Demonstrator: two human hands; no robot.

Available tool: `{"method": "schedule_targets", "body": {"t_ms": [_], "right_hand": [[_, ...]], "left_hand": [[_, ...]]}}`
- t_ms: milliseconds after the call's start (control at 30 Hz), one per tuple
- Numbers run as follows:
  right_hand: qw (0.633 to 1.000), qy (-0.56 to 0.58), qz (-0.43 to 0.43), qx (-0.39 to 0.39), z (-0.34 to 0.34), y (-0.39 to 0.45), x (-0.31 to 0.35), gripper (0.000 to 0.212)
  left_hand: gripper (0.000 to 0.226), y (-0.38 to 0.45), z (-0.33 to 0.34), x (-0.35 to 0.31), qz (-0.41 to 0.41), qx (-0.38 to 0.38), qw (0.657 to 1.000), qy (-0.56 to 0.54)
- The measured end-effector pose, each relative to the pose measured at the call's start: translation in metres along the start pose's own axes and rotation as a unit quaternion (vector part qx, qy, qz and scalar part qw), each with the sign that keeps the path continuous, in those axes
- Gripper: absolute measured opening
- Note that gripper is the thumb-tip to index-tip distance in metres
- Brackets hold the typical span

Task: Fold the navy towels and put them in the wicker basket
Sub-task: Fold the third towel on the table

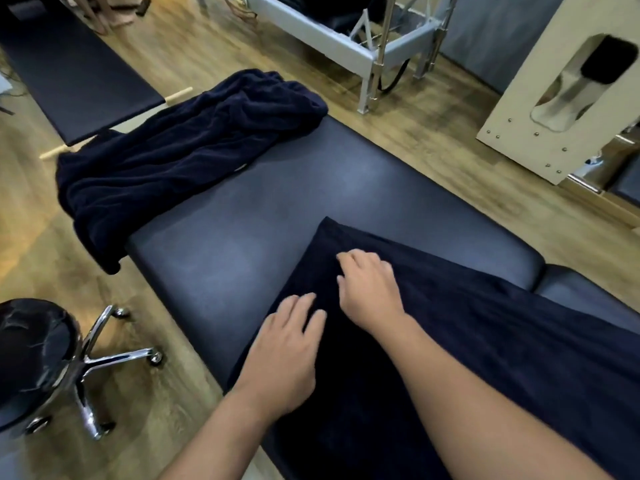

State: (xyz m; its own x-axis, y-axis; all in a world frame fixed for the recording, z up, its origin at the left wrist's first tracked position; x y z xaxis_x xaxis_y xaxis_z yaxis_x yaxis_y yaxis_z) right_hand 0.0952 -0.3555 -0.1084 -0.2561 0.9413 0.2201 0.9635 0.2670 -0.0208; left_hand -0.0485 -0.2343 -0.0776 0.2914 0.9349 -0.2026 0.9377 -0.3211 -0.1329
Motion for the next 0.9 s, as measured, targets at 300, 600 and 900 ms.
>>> {"method": "schedule_targets", "body": {"t_ms": [300,600,900], "right_hand": [[0.971,0.040,0.237,0.000,-0.035,-0.101,-0.181,0.049],[0.878,-0.012,0.478,0.009,-0.096,-0.166,-0.353,0.009],[0.907,-0.029,0.413,0.081,-0.114,-0.125,-0.378,0.025]], "left_hand": [[0.069,0.085,-0.003,-0.079,-0.059,0.198,0.971,0.123],[0.036,0.205,0.005,-0.145,0.237,0.022,0.968,0.077],[0.030,0.247,0.007,-0.160,0.189,0.109,0.976,-0.014]]}}
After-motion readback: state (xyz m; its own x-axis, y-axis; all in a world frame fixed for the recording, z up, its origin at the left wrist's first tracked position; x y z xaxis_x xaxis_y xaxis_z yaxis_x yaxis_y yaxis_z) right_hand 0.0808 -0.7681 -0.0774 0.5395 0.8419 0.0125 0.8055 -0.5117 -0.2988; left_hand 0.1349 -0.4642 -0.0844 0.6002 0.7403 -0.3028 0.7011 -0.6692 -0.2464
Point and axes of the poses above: each hand's wrist, its own y-axis towards the middle knuckle, its own z-axis out of the palm, x = y × z, the point moved 2 cm from there along y, towards the middle knuckle, and after that the axes turned 15 degrees about z, right-handed, at the moved point
